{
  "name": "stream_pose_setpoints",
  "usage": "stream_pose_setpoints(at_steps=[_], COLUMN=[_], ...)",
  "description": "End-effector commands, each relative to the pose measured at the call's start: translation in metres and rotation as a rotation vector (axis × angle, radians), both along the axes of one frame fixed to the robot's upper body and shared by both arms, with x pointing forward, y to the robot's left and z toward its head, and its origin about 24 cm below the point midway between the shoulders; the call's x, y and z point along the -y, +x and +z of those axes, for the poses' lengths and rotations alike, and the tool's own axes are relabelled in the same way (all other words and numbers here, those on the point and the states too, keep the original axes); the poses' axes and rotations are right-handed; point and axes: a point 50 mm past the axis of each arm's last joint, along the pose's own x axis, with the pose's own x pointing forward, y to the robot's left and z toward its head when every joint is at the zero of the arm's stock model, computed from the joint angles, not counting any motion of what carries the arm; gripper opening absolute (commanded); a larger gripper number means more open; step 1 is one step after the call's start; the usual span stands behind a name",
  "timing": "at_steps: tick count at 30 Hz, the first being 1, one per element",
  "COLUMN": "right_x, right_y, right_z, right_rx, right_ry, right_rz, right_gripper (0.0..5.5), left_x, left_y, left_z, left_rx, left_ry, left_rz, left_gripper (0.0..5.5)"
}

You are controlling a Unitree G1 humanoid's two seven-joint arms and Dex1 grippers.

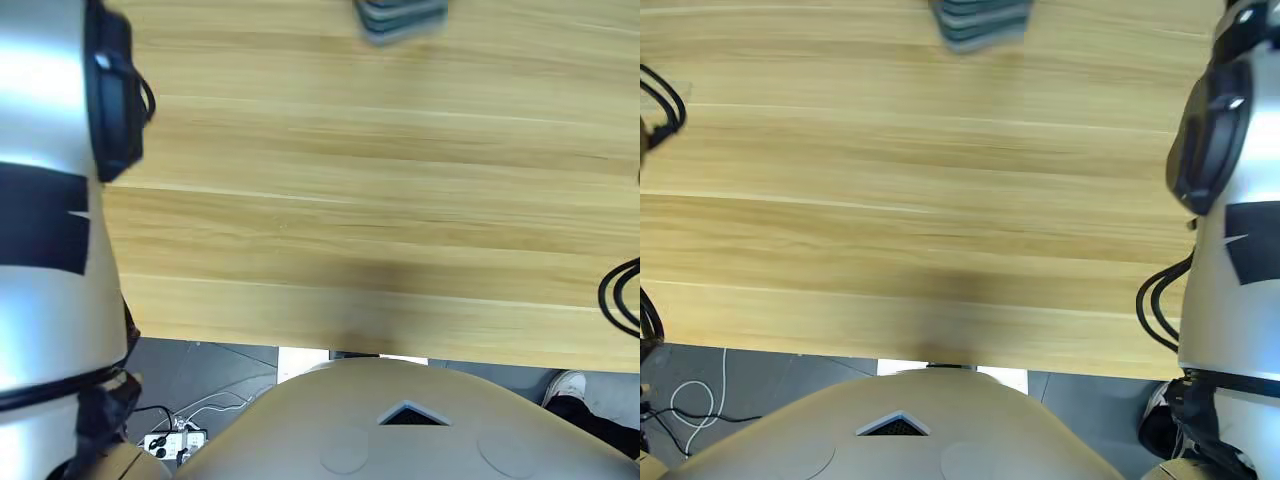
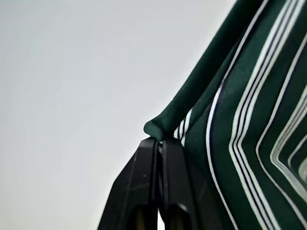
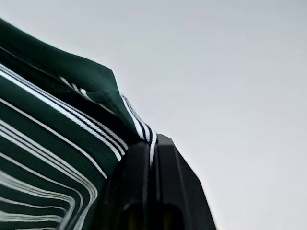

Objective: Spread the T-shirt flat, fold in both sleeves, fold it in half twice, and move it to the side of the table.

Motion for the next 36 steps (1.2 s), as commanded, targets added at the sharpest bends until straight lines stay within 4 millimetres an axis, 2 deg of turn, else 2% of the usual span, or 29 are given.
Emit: stream_pose_setpoints(at_steps=[1, 3, 4, 6, 7, 8, 9, 11, 16, 20, 24, 27, 29, 30, 33, 34, 36], right_x=[0.001, -0.003, -0.003, -0.005, -0.006, -0.006, -0.006, -0.005, 0.001, 0.006, 0.002, -0.004, -0.013, -0.021, -0.036, -0.038, -0.038], right_y=[0.006, 0.003, -0.006, -0.050, -0.075, -0.098, -0.113, -0.131, -0.131, -0.152, -0.180, -0.197, -0.204, -0.212, -0.230, -0.230, -0.229], right_z=[-0.059, -0.130, -0.172, -0.267, -0.299, -0.316, -0.322, -0.317, -0.281, -0.258, -0.247, -0.255, -0.276, -0.290, -0.309, -0.309, -0.305], right_rx=[-0.110, -0.243, -0.327, -0.559, -0.662, -0.719, -0.748, -0.758, -0.689, -0.681, -0.731, -0.803, -0.854, -0.885, -0.929, -0.928, -0.921], right_ry=[-0.163, -0.201, -0.210, -0.242, -0.269, -0.276, -0.266, -0.265, -0.166, -0.111, -0.171, -0.290, -0.427, -0.480, -0.504, -0.494, -0.463], right_rz=[0.118, 0.264, 0.344, 0.571, 0.675, 0.751, 0.797, 0.872, 0.950, 1.113, 1.256, 1.278, 1.193, 1.183, 1.253, 1.266, 1.293], right_gripper=[0.05, 0.05, 0.05, 0.05, 0.05, 0.05, 0.05, 0.05, 0.05, 0.05, 0.05, 0.05, 0.05, 0.30, 0.82, 0.97, 1.32], left_x=[-0.020, -0.036, -0.043, -0.052, -0.053, -0.054, -0.054, -0.056, -0.067, -0.072, -0.069, -0.063, -0.058, -0.058, -0.060, -0.059, -0.058], left_y=[0.008, 0.002, -0.011, -0.062, -0.089, -0.115, -0.132, -0.156, -0.162, -0.178, -0.207, -0.233, -0.256, -0.265, -0.270, -0.268, -0.263], left_z=[-0.054, -0.118, -0.157, -0.238, -0.265, -0.288, -0.301, -0.314, -0.296, -0.281, -0.280, -0.289, -0.302, -0.314, -0.331, -0.330, -0.327], left_rx=[-0.221, -0.373, -0.424, -0.522, -0.556, -0.602, -0.629, -0.664, -0.608, -0.591, -0.646, -0.735, -0.854, -0.914, -0.976, -0.973, -0.956], left_ry=[0.203, 0.329, 0.388, 0.415, 0.404, 0.385, 0.374, 0.353, 0.308, 0.330, 0.410, 0.473, 0.471, 0.484, 0.495, 0.467, 0.428], left_rz=[-0.127, -0.262, -0.332, -0.486, -0.533, -0.566, -0.584, -0.595, -0.494, -0.477, -0.515, -0.583, -0.649, -0.670, -0.670, -0.667, -0.659], left_gripper=[0.00, 0.00, 0.00, 0.00, 0.00, 0.00, 0.00, 0.00, 0.00, 0.00, 0.00, 0.00, 0.00, 0.00, 0.00, 0.31, 0.56])
